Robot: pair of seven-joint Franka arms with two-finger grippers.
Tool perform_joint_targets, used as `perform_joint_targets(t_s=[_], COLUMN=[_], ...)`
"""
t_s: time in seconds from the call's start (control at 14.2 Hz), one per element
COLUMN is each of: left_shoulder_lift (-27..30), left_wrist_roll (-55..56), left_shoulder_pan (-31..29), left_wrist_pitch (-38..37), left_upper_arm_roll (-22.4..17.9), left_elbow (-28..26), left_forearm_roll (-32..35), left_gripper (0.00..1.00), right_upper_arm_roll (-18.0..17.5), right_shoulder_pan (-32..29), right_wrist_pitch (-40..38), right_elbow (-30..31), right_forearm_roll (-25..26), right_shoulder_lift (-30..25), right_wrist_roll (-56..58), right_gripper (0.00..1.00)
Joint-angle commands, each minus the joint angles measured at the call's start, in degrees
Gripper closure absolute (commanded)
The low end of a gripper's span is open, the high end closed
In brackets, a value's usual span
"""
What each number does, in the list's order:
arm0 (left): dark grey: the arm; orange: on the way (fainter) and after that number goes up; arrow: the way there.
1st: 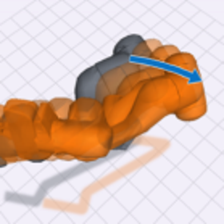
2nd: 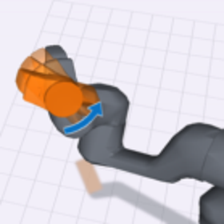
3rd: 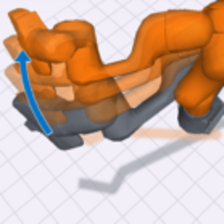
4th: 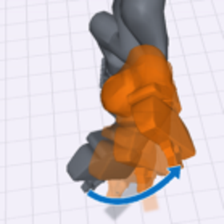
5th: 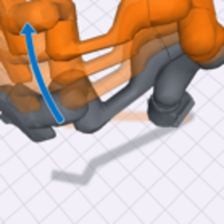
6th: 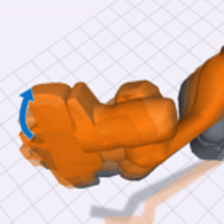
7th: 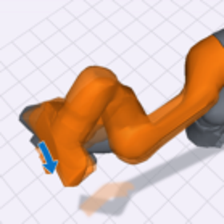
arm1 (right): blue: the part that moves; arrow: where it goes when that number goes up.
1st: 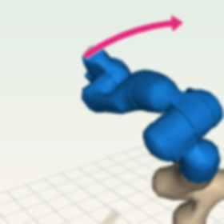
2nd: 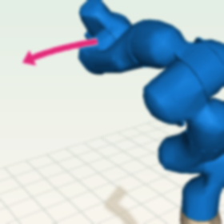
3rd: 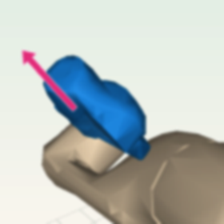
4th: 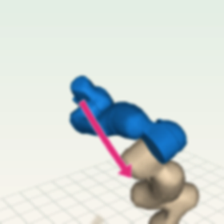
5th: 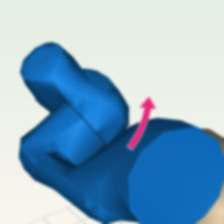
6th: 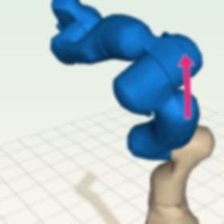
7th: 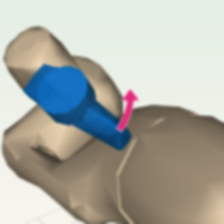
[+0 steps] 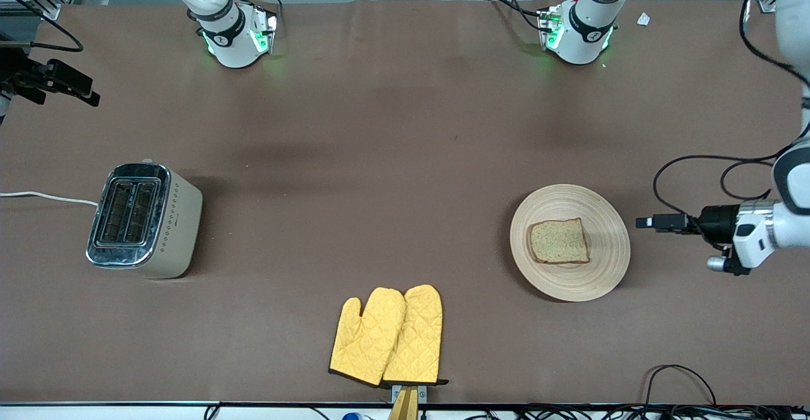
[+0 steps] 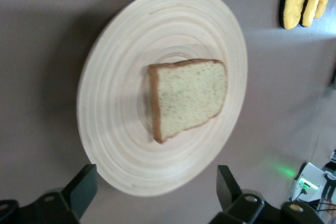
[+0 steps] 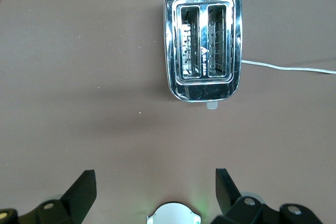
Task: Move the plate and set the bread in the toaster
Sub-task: 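Push the plate toward the toaster while the right gripper reaches the bread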
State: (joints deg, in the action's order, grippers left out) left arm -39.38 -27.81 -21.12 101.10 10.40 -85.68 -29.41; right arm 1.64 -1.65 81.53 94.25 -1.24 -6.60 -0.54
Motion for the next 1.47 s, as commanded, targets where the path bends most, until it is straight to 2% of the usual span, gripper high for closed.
perform_joint_targets(t_s=[0.0,0.14,0.21,0.28,0.35,0.42,0.56,0.7,0.77,0.98,1.19,1.4], left_shoulder_lift=[-6.6,-8.8,-9.6,-10.2,-10.9,-11.1,-11.9,-12.8,-12.9,-11.9,-11.6,-11.7], left_wrist_roll=[-6.4,-8.8,-9.3,-10.1,-11.6,-12.3,-13.3,-16.7,-18.2,-18.9,-16.3,-8.5], left_shoulder_pan=[-0.9,-0.9,-0.9,-0.9,-0.9,-0.9,-1.1,-1.6,-1.6,-1.4,0.0,7.2], left_wrist_pitch=[2.3,4.0,4.0,4.1,4.1,4.1,4.1,4.1,4.1,3.9,4.2,9.5], left_upper_arm_roll=[0.4,0.4,0.4,0.4,0.4,0.4,0.4,0.4,0.4,1.5,8.5,11.7], left_elbow=[3.2,3.2,3.2,3.2,3.2,3.1,3.1,3.1,3.1,3.3,5.7,6.9], left_forearm_roll=[-2.8,-4.4,-5.5,-5.9,-6.4,-7.6,-8.8,-10.1,-10.2,-10.2,-10.0,-12.6], left_gripper=[0.00,0.01,0.06,0.19,0.39,0.55,0.69,0.86,0.98,1.00,1.00,1.00], right_upper_arm_roll=[0.2,0.3,0.3,0.2,-0.1,-0.2,-0.2,-0.2,-0.2,-0.2,-0.2,-0.1], right_shoulder_pan=[-1.0,-1.5,-1.4,-1.2,-0.6,0.2,3.0,3.9,4.2,7.3,9.0,12.1], right_wrist_pitch=[-0.8,-0.8,-0.8,-0.8,-0.8,-0.8,0.8,2.7,3.9,8.3,15.5,24.7], right_elbow=[-0.2,-0.2,-0.1,0.2,0.5,1.1,2.4,2.9,3.0,3.0,7.0,11.7], right_forearm_roll=[-3.0,-4.0,-4.0,-4.1,-4.1,-4.1,-4.4,-8.0,-10.3,-12.1,-15.2,-16.4], right_shoulder_lift=[-0.5,-0.4,-0.4,-0.4,-0.4,-0.3,1.7,5.1,7.1,11.2,14.4,16.3], right_wrist_roll=[-0.5,-0.5,-0.5,-0.5,-0.7,-0.8,-0.9,-3.8,-7.9,-14.6,-18.9,-19.7], right_gripper=[0.00,0.00,0.00,0.00,0.00,0.00,0.00,0.00,0.00,0.00,0.00,0.00])
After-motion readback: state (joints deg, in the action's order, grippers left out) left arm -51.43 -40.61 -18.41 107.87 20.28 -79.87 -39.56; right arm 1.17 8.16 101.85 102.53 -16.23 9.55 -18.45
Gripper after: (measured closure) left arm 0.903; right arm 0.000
